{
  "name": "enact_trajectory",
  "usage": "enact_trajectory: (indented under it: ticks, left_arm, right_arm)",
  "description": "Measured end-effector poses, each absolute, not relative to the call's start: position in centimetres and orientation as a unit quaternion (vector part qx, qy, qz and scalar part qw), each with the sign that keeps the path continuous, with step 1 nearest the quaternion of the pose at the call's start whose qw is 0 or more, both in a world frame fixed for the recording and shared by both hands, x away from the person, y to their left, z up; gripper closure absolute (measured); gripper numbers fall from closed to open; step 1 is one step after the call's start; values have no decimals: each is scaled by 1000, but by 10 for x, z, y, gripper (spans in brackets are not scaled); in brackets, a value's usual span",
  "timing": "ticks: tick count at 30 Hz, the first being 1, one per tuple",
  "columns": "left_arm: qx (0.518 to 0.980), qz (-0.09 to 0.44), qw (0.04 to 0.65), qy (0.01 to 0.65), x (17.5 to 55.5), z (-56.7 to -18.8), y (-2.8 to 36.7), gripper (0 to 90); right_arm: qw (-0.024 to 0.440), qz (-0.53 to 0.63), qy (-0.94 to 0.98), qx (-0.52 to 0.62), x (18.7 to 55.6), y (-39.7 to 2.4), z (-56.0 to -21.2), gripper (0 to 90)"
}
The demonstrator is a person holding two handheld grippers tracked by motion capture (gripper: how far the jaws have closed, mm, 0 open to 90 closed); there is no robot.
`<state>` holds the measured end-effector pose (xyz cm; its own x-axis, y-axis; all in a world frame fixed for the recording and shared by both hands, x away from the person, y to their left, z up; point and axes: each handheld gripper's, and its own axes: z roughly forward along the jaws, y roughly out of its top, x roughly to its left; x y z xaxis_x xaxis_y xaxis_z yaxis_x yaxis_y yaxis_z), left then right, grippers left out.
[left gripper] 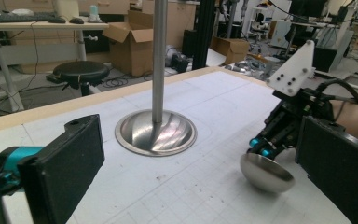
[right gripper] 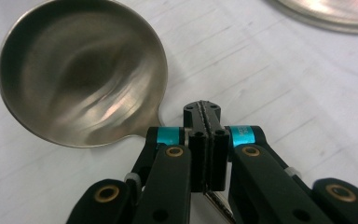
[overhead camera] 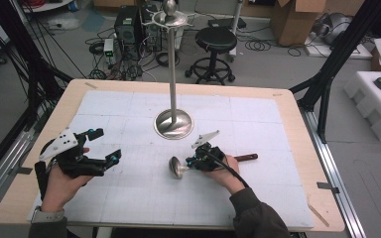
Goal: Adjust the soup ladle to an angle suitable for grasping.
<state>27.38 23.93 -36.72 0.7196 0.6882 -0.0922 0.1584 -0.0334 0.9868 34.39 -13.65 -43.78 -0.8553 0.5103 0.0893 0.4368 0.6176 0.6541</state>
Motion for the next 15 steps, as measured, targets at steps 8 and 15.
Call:
enact_trajectory:
  ticks: [8, 15]
  left_arm:
    - [688, 214, 622, 307, 273, -366, 240, 18]
    - [686, 215, 623, 309, 273, -366, 241, 18]
  right_arm:
    - [38, 357, 901, 244, 319, -153, -439, 898]
    - [37, 368, 899, 236, 293, -172, -441, 898]
